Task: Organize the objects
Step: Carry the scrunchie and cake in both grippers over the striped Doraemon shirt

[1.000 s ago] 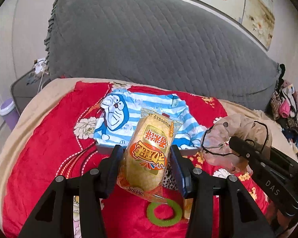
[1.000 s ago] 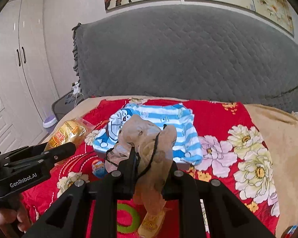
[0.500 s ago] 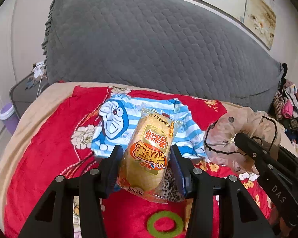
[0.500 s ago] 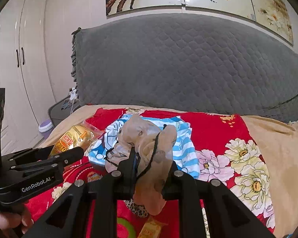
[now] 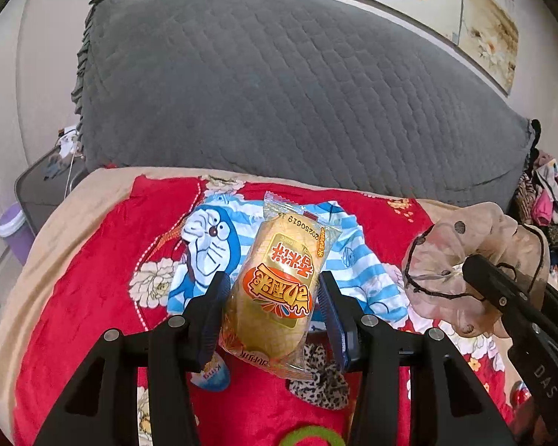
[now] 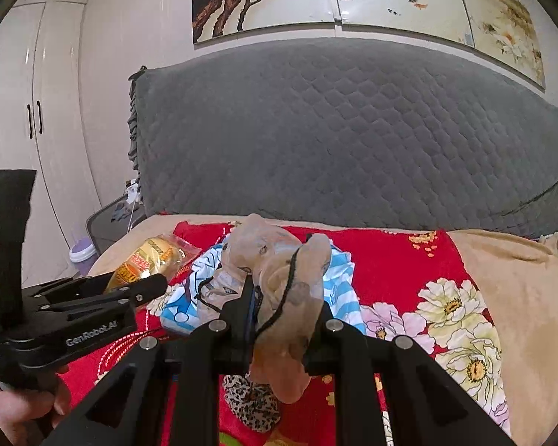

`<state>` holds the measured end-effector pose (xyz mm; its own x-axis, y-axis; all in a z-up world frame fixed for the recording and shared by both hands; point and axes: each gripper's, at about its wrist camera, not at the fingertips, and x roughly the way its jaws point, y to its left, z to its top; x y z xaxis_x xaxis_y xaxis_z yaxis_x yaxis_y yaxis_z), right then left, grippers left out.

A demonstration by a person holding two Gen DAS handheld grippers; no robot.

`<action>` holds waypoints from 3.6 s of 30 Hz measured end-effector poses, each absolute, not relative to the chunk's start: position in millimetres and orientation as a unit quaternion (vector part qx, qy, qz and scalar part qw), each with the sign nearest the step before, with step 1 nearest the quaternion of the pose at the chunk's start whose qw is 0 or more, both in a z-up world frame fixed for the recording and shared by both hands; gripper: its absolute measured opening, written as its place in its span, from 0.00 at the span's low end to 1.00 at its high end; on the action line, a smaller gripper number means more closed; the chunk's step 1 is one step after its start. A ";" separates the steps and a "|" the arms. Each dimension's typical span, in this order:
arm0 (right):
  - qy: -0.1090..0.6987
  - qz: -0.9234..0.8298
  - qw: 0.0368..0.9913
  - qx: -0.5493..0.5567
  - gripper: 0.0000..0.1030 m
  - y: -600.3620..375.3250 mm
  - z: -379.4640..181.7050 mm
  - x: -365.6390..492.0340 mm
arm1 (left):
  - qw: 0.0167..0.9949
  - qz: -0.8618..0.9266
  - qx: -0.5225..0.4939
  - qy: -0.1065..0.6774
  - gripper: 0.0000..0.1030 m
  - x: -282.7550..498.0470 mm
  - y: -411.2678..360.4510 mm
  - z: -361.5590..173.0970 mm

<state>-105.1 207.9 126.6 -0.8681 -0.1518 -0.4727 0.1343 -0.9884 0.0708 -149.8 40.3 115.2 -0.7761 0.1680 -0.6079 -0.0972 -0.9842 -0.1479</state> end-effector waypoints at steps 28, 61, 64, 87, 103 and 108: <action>-0.018 -0.976 0.085 0.201 0.18 208.9 142.9 -154.4 | 0.074 0.943 -0.322 -0.043 0.48 -215.8 41.6 117.1; -0.012 -0.967 0.085 0.240 0.18 217.7 73.1 -228.8 | 0.074 0.933 -0.353 -0.020 0.48 -293.3 55.8 46.9; -0.012 -0.964 0.086 0.253 0.18 217.6 60.9 -235.7 | 0.072 0.930 -0.360 -0.018 0.48 -297.2 57.7 36.1; 0.006 -0.931 0.086 0.354 0.18 210.4 -16.7 -265.9 | 0.067 0.900 -0.431 0.003 0.48 -309.1 65.3 -36.6; 0.018 -0.906 0.074 0.416 0.18 208.5 -59.2 -277.8 | 0.066 0.883 -0.465 0.007 0.48 -314.0 68.8 -67.4; 0.020 -0.902 0.069 0.425 0.20 209.4 -63.3 -279.7 | 0.066 0.882 -0.466 0.005 0.49 -314.4 67.9 -68.9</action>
<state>-279.7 209.4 -63.3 -0.6293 -0.1083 -0.7696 0.1420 -0.9896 0.0232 -314.4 67.9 -68.9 -0.5570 0.1118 -0.8230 -0.1209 -0.9913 -0.0529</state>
